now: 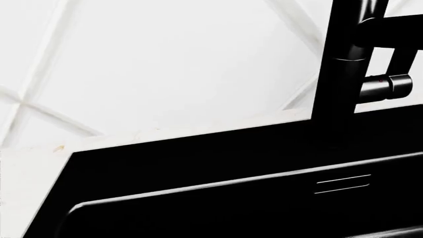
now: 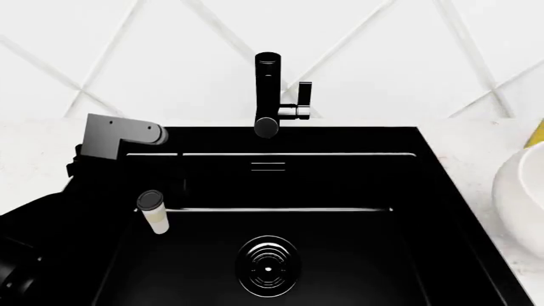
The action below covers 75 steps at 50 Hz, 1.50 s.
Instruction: Pick the cup and bowl from the sink and place them on the counter for drying.
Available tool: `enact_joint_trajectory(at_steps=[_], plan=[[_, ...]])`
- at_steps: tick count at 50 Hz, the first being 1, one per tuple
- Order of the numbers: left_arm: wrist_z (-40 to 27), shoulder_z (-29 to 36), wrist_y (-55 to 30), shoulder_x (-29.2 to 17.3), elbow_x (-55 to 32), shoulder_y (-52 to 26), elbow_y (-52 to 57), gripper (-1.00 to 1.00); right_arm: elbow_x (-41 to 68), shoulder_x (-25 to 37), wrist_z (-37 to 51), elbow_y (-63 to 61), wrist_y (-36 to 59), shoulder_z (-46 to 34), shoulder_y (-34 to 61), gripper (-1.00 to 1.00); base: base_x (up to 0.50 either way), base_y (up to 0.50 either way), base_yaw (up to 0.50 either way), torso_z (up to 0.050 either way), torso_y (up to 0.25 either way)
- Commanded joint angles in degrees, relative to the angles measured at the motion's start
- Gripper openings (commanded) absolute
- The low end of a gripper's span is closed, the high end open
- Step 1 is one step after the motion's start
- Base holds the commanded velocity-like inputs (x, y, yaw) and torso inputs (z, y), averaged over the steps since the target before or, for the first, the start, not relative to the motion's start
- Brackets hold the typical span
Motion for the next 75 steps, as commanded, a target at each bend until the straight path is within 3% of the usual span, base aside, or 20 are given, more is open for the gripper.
enact_joint_trajectory(at_steps=[1,7,12,15,24,32,33,57,75], plan=[[-0.17,0.02,-0.09,-0.30,-0.27,0.24,0.13,1.00,-2.01,2.57,0.01,3.97,0.80,-1.31,1.73,-1.00,0.00,0.00,0.00,0.000,0.000],[-0.14,0.46,-0.15,-0.40,-0.24,-0.18,-0.16,1.00,-3.52,3.61,-0.40,5.67,1.65,-3.22,1.82,-1.00,0.00,0.00,0.00,0.000,0.000],[-0.46,0.38,-0.10,-0.33,-0.35,0.46,0.18,1.00,-0.25,4.63,0.45,6.07,-1.73,1.81,-9.35,-1.00,0.00,0.00,0.00,0.000,0.000],[-0.61,0.68,-0.39,-0.35,-0.32,0.15,0.16,1.00,-1.04,5.91,0.05,5.52,-1.43,0.99,-10.55,-1.00,0.00,0.00,0.00,0.000,0.000],[-0.95,0.54,-0.56,-0.27,-0.67,0.14,0.49,1.00,1.49,5.96,0.03,5.67,-6.58,8.64,-22.99,-1.00,0.00,0.00,0.00,0.000,0.000],[-1.01,0.63,-0.57,-0.40,-0.83,-0.08,0.40,1.00,0.90,5.64,-0.74,5.35,-6.94,7.22,-19.20,-1.00,0.00,0.00,0.00,0.000,0.000],[-1.09,0.70,-0.56,-0.32,-0.82,-0.08,0.43,1.00,0.56,5.70,-1.05,5.25,-6.77,6.53,-18.29,1.00,0.00,0.00,0.00,0.000,0.000],[-1.20,0.96,-0.11,-0.64,-1.19,-0.01,0.24,1.00,-4.12,2.01,-4.80,3.62,-4.41,-1.88,2.87,1.00,0.00,0.00,0.00,0.000,0.000],[-1.48,1.33,0.42,-0.31,-1.37,-0.02,-0.04,1.00,4.20,0.57,-4.02,-5.24,2.77,-1.93,12.32,1.00,0.00,0.00,0.00,0.000,0.000]])
